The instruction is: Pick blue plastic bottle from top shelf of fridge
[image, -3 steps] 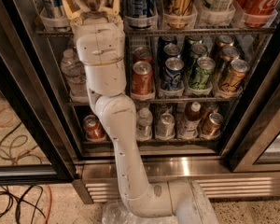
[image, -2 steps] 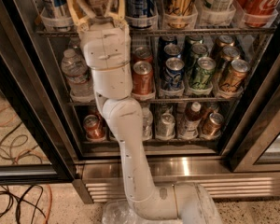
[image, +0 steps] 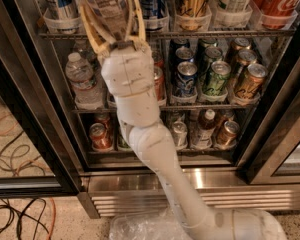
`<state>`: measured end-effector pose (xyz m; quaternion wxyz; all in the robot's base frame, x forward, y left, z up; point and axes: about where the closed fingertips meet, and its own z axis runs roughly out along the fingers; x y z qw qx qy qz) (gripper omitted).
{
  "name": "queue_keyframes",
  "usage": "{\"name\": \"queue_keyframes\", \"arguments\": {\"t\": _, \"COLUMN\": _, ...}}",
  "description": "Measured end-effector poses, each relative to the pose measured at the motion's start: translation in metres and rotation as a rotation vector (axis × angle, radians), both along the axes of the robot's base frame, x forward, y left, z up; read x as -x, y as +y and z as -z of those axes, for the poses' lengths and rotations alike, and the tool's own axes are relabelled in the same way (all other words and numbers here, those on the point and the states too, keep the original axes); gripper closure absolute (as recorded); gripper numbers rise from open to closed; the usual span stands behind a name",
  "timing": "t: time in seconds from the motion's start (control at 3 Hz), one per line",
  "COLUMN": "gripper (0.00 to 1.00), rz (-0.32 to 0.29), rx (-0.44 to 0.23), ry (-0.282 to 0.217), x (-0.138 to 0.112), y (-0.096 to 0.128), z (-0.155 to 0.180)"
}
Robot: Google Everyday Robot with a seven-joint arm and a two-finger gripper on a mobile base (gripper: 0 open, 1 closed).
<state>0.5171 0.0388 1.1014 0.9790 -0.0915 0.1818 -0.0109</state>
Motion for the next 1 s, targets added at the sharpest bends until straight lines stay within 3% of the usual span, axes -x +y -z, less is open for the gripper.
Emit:
{"name": "queue_keyframes", "arguments": {"t": 0.33, "gripper": 1.0, "rz": -0.005, "rx": 0.076, "ry": 0.053, "x": 0.015, "y": -0.01, "z": 0.026}}
{"name": "queue_keyframes", "arguments": {"t": 0.67, "gripper": 1.0, "rz": -0.001, "rx": 0.072, "ry": 0.084, "x": 0.01, "y": -0.031, "z": 0.031}}
{"name": "queue_keyframes", "arguments": {"t": 1.0, "gripper": 1.0, "rz": -0.001, "rx": 0.072, "ry": 0.084, "x": 0.01, "y": -0.031, "z": 0.031}}
